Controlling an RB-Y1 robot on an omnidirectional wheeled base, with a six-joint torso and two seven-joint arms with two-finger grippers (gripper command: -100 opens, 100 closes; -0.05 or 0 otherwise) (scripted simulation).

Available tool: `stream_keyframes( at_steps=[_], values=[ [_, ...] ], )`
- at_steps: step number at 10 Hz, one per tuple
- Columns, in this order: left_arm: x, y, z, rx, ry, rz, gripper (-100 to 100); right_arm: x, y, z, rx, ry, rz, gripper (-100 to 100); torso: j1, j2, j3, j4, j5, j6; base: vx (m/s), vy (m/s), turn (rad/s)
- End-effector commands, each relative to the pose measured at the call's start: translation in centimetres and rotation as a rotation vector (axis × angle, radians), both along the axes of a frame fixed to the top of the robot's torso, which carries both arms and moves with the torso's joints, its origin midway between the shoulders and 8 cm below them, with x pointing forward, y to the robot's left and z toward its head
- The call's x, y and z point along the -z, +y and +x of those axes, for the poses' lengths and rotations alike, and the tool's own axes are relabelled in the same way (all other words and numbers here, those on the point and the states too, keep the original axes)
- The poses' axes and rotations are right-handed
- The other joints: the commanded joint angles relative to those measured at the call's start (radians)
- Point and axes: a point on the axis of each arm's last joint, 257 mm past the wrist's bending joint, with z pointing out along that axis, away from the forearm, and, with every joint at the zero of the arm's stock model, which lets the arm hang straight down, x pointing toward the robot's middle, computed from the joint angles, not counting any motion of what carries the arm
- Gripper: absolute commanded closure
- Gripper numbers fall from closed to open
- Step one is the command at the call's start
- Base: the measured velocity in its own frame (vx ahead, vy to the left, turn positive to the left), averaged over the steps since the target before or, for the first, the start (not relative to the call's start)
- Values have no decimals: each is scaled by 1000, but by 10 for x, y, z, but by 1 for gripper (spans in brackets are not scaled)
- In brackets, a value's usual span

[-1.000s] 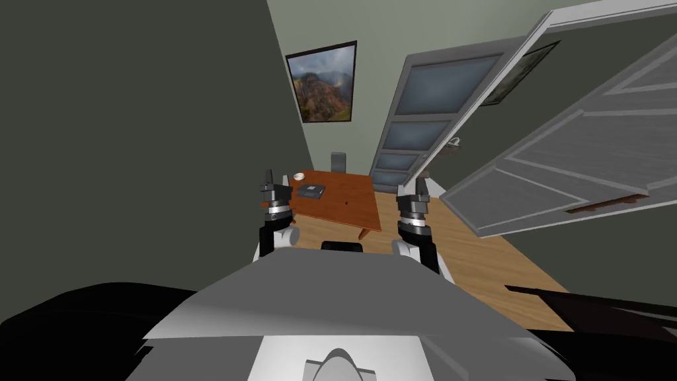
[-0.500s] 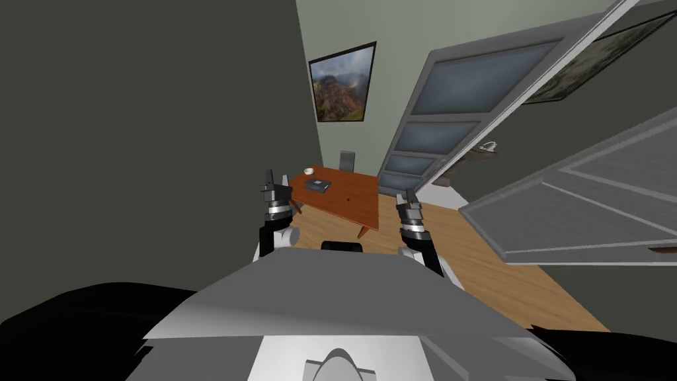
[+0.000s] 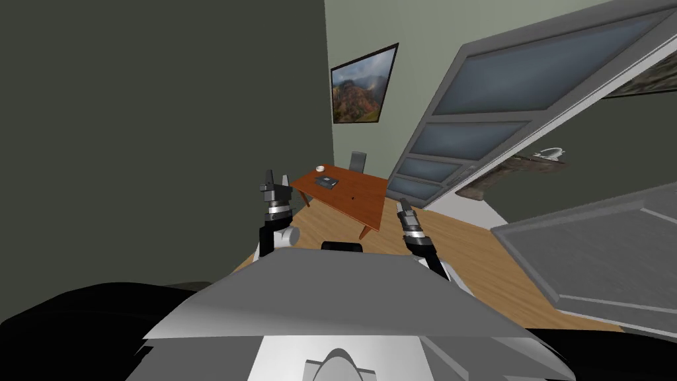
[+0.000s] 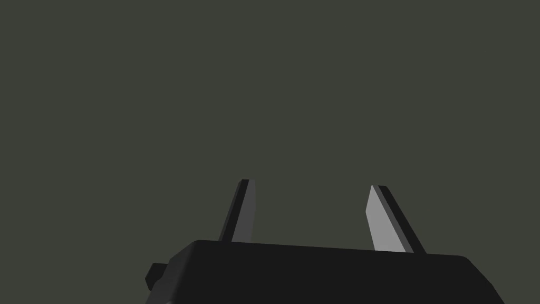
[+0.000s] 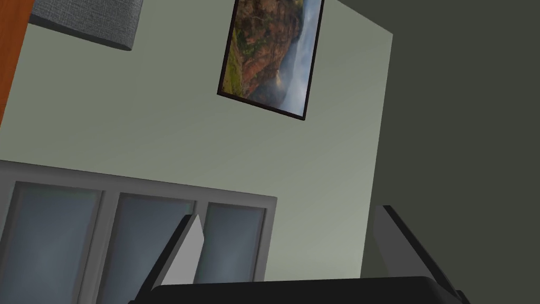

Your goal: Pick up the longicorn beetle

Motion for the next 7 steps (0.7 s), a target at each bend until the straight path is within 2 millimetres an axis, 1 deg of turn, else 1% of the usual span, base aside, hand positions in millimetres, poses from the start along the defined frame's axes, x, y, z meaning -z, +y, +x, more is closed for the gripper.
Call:
stream_keyframes(
  at_steps=[1,2,3,4,5,6,7],
  values=[
    [0,0,0,0,0,0,0,13,-5,0,5,28,-22,-100,0,0,0,0,0,0,-48,-40,150],
    [0,0,0,0,0,0,0,31,-11,-2,7,69,-62,-100,1,-1,-1,0,0,1,-47,-47,316],
    [0,0,0,0,0,0,0,34,-12,-2,9,76,-62,-100,1,-2,-1,0,0,0,-40,-44,169],
    [0,0,0,0,0,0,0,52,-18,-5,8,117,-104,-100,1,-3,-2,-1,0,1,-39,-35,318],
    [0,0,0,0,0,0,0,56,-20,-6,12,127,-104,-100,1,-3,-2,-1,0,0,-26,-46,160],
    [0,0,0,0,0,0,0,71,-24,-9,6,162,-146,-100,1,-4,-2,-1,0,1,-35,-45,407],
    [0,0,0,0,0,0,0,79,-28,-10,13,181,-147,-100,1,-4,-2,-1,0,0,-32,-44,152]
  ],
)
